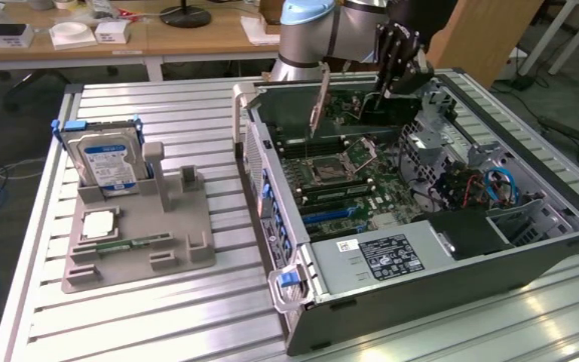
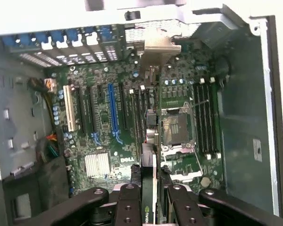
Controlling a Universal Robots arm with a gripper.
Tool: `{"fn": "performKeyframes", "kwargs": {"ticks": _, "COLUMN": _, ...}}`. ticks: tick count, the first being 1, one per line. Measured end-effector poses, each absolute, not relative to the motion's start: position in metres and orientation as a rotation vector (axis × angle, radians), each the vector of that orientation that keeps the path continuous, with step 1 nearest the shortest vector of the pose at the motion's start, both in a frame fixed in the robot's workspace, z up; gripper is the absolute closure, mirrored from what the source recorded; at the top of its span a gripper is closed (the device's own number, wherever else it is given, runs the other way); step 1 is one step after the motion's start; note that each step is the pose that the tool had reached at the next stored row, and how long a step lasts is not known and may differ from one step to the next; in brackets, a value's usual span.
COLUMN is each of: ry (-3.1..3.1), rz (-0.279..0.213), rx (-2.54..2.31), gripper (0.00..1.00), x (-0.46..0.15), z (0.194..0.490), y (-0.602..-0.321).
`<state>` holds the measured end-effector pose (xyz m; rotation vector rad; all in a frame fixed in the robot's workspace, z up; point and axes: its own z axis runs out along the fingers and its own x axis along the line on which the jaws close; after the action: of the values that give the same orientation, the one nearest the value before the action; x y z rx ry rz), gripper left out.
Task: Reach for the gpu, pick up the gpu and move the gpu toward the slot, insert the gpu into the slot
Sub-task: 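Insert the gpu into the slot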
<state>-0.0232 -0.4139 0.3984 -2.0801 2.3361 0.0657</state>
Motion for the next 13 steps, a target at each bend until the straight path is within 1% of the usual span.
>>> {"fn": "performKeyframes", "kwargs": {"ticks": 7, "ry": 2.155, "rz": 0.067, "rx": -2.272, "gripper": 0.74, "x": -0.023, "z": 0.394, "y": -0.414}}
{"fn": "performKeyframes", "kwargs": {"ticks": 13, "ry": 2.133, "rz": 0.064, "rx": -2.291, "gripper": 0.74, "x": -0.023, "z": 0.386, "y": -0.414}}
